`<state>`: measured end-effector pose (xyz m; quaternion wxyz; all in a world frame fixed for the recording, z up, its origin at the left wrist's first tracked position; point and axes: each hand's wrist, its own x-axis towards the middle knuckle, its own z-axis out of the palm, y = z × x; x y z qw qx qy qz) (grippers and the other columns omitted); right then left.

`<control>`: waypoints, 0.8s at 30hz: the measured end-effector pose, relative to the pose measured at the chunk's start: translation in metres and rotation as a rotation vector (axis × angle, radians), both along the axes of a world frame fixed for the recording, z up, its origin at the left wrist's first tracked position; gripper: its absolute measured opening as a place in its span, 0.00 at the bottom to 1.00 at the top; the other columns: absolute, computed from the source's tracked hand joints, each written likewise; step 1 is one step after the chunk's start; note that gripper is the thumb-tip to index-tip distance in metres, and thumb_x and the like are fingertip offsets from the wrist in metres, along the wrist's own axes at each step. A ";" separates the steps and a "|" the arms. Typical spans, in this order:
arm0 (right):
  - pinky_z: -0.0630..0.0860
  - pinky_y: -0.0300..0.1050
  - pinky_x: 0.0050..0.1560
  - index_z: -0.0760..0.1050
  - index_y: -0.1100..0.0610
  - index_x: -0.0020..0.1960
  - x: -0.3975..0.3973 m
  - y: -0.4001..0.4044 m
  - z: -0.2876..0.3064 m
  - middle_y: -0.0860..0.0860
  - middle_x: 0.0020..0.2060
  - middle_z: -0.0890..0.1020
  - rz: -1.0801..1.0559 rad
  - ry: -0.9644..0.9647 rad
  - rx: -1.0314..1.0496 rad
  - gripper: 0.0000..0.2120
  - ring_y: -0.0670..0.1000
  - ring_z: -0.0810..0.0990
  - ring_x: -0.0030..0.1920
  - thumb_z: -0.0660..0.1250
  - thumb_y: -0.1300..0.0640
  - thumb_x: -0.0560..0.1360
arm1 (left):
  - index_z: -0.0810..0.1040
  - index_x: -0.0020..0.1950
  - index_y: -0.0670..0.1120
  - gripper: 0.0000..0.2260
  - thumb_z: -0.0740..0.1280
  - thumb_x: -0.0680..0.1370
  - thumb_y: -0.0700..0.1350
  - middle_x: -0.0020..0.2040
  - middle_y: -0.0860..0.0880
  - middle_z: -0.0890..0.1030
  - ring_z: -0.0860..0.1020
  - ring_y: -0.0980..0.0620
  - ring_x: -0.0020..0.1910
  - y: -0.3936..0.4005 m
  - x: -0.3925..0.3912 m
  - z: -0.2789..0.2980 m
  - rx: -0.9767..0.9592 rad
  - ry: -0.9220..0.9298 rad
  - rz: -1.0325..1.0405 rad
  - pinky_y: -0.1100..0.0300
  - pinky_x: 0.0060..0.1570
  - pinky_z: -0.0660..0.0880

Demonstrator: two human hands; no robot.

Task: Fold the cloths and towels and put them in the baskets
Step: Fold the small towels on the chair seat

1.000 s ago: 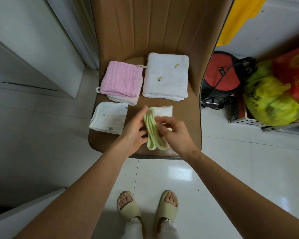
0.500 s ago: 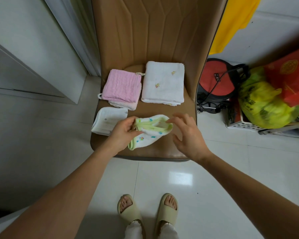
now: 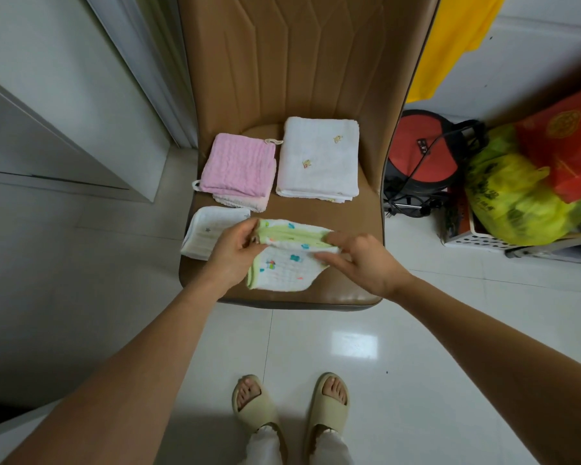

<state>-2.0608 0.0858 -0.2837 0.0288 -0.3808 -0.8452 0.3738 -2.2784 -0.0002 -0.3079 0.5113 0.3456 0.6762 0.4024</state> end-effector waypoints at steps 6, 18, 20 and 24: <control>0.83 0.49 0.43 0.71 0.64 0.54 -0.027 0.003 0.013 0.55 0.48 0.84 -0.591 0.330 -0.528 0.11 0.50 0.84 0.45 0.67 0.59 0.76 | 0.66 0.67 0.49 0.13 0.56 0.83 0.48 0.59 0.50 0.76 0.75 0.52 0.57 0.000 0.024 0.001 -0.065 0.167 0.044 0.55 0.56 0.71; 0.78 0.38 0.48 0.69 0.44 0.67 -0.013 -0.010 0.026 0.44 0.58 0.79 -0.394 0.347 -0.885 0.23 0.47 0.82 0.53 0.70 0.54 0.74 | 0.75 0.52 0.41 0.11 0.56 0.83 0.46 0.45 0.43 0.80 0.79 0.48 0.43 0.012 0.016 0.008 -0.758 -0.270 0.220 0.58 0.38 0.75; 0.77 0.34 0.49 0.69 0.44 0.68 -0.010 -0.012 0.026 0.45 0.64 0.74 -0.261 0.258 -0.760 0.29 0.46 0.79 0.56 0.73 0.60 0.72 | 0.75 0.51 0.42 0.11 0.56 0.82 0.46 0.45 0.43 0.80 0.79 0.48 0.43 0.011 0.014 0.007 -0.784 -0.275 0.229 0.58 0.38 0.75; 0.69 0.28 0.58 0.75 0.49 0.64 -0.014 -0.014 0.013 0.40 0.66 0.68 -0.089 0.166 -0.464 0.24 0.44 0.67 0.69 0.66 0.68 0.73 | 0.75 0.58 0.41 0.14 0.56 0.82 0.47 0.55 0.42 0.80 0.79 0.46 0.55 0.008 0.015 0.002 -0.813 -0.259 0.183 0.54 0.59 0.75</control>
